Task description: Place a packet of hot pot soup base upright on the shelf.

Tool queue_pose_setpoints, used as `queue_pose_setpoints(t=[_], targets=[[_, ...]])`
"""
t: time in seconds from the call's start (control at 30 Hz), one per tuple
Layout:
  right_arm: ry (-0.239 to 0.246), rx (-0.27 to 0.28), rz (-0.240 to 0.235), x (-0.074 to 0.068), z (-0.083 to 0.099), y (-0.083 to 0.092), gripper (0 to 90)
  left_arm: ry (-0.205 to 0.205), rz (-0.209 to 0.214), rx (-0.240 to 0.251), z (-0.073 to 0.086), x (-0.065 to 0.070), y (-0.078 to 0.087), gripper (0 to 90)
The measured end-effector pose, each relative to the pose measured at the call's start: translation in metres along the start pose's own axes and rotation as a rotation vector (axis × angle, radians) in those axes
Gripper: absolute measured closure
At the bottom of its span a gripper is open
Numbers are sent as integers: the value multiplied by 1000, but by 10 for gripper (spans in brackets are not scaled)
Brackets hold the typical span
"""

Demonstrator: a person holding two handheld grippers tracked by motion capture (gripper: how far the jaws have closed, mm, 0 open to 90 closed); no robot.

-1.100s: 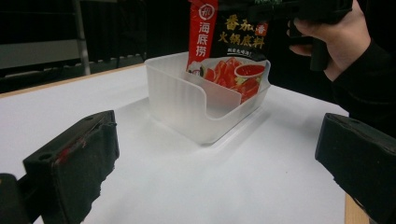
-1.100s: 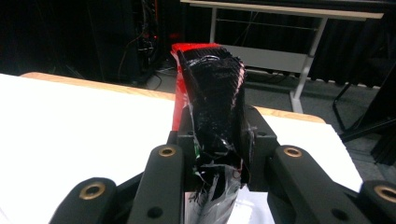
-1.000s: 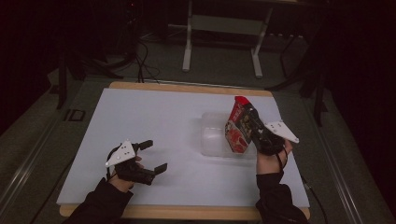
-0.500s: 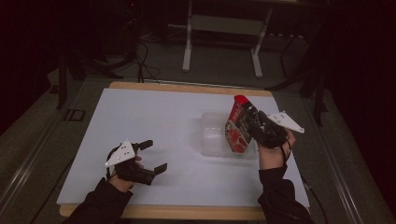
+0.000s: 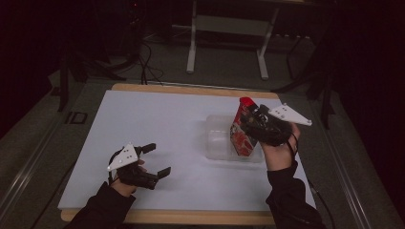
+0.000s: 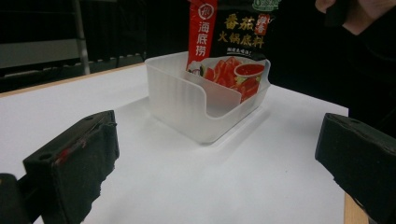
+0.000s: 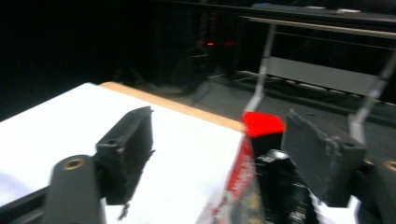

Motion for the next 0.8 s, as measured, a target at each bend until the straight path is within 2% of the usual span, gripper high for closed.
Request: queue_pose_setpoints(t=[0.07, 0.17, 0.3, 0.37, 0.53, 0.57, 0.8], targets=[[7, -3, -57, -10, -2, 1, 145, -1, 2, 1, 0, 0, 0, 1], [11, 21, -118, -22, -4, 4, 125, -6, 4, -2, 0, 1, 1, 1], [37, 48, -176, -37, -4, 9, 112, -8, 6, 1, 0, 2, 1, 1], [52, 44, -210, -45, -2, 10, 108, -8, 6, -1, 0, 2, 1, 1], [90, 33, -257, -61, 7, 11, 108, -6, 6, 1, 0, 2, 1, 1], [96, 32, -278, -65, 10, 11, 108, -6, 5, 3, 0, 2, 1, 1], [124, 8, -331, -77, 32, 12, 127, -9, 6, 2, 0, 2, 1, 1]])
Point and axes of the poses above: each handheld gripper's, and its own axes: y roughly backward along the jaws, z roughly out of its underside, x roughly to its right, the point moved 9 cm from there along -y, roughly forward along the jaws, and after that the axes turned 3 degrees about -x, right-handed, at the moved point
